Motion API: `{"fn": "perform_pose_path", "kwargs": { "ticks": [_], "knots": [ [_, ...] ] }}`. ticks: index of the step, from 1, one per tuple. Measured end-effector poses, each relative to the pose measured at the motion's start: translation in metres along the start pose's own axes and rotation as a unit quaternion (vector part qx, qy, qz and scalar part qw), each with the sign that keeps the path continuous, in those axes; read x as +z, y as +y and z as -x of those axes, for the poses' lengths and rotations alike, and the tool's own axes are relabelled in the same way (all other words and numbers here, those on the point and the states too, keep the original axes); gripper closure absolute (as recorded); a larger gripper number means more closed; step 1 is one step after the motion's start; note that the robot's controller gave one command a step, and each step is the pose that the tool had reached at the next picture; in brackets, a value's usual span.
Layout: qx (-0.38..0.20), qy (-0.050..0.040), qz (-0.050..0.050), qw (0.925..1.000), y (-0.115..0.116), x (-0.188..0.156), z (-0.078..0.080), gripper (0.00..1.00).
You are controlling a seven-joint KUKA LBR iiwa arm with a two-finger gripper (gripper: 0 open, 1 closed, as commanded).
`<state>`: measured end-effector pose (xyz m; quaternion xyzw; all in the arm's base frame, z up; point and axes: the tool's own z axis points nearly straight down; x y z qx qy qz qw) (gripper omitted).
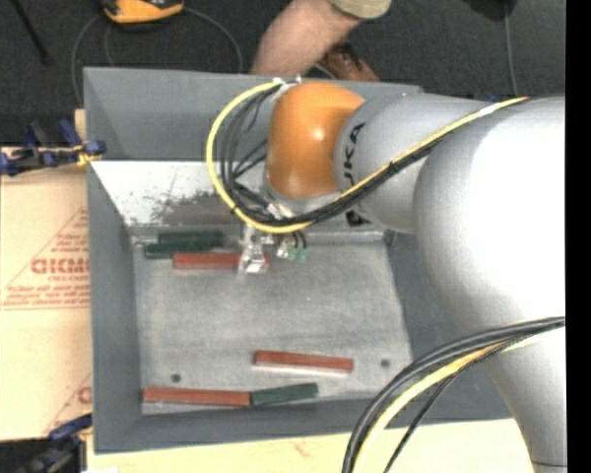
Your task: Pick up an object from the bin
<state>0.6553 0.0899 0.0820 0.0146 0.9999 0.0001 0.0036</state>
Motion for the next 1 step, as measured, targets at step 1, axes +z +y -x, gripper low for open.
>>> {"fn": "perform_pose_path", "kwargs": {
  "ticks": [1],
  "knots": [
    [0.005, -0.0001, 0.001, 1.0, 0.0083, -0.1514, -0.0167, 1.0]
  ]
}}
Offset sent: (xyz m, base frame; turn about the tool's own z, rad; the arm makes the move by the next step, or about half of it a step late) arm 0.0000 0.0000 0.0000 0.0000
